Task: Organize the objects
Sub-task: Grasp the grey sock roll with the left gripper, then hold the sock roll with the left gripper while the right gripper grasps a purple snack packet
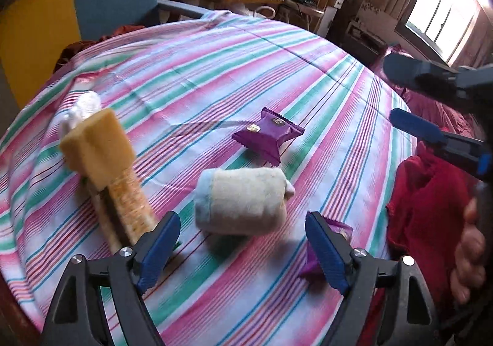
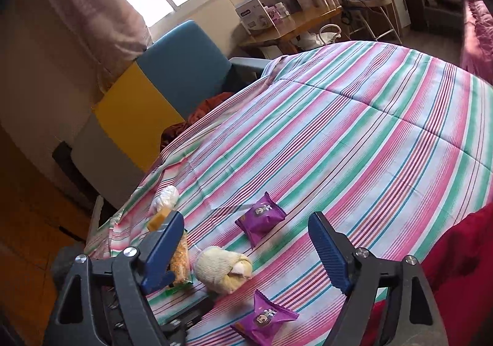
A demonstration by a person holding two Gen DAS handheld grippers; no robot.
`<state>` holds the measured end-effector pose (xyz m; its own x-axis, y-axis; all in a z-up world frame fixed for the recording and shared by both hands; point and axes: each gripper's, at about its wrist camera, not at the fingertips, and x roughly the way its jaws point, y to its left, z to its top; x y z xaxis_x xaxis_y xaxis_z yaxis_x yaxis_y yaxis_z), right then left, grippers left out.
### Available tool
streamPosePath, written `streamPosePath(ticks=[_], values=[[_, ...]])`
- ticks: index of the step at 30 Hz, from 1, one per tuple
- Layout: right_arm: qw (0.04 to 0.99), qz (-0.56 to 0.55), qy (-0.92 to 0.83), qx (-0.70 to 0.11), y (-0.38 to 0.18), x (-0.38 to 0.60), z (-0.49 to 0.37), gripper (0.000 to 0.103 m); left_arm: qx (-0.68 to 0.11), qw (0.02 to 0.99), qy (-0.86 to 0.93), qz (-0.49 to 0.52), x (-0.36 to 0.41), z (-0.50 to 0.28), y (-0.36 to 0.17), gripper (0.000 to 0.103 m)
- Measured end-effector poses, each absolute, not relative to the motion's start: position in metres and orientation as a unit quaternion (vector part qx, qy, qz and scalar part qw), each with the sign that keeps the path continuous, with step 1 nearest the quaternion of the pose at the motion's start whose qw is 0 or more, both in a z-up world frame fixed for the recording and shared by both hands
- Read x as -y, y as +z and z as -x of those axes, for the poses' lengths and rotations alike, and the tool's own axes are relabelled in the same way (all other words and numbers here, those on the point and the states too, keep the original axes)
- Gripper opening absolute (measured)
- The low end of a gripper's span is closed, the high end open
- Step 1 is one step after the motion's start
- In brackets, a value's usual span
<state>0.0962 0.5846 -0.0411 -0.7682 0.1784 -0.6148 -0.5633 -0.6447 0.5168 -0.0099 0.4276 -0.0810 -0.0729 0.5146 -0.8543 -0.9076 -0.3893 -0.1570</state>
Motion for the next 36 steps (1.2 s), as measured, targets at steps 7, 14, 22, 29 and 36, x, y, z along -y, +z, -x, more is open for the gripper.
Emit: streamPosePath(ticks=[7, 14, 22, 29, 36], values=[[0.205, 0.269, 0.864, -0.374, -0.044, -0.587, -0.094, 0.084, -0.218, 0.498, 0.691, 0.476, -0.451, 0.019, -0.104, 0.081], [0.209, 0.278, 0.861, -0.371, -0.046, -0.586, -0.091, 0.084, -0.192, 0.518, 0.697, 0.458, -0.423, 0.013, -0.096, 0.066], [0.22, 0.296, 0.857, -0.36, -0.048, -0.585, -0.087, 0.084, -0.184, 0.451, 0.767, 0.418, -0.317, -0.002, -0.083, 0.066], [0.223, 0.334, 0.844, -0.356, -0.06, -0.582, -0.074, 0.084, -0.162, 0.39, 0.802, 0.422, -0.261, -0.006, -0.113, 0.066], [0.212, 0.378, 0.787, -0.439, -0.091, -0.594, -0.057, 0.082, -0.166, 0.4, 0.804, 0.407, -0.259, -0.008, -0.117, 0.065]])
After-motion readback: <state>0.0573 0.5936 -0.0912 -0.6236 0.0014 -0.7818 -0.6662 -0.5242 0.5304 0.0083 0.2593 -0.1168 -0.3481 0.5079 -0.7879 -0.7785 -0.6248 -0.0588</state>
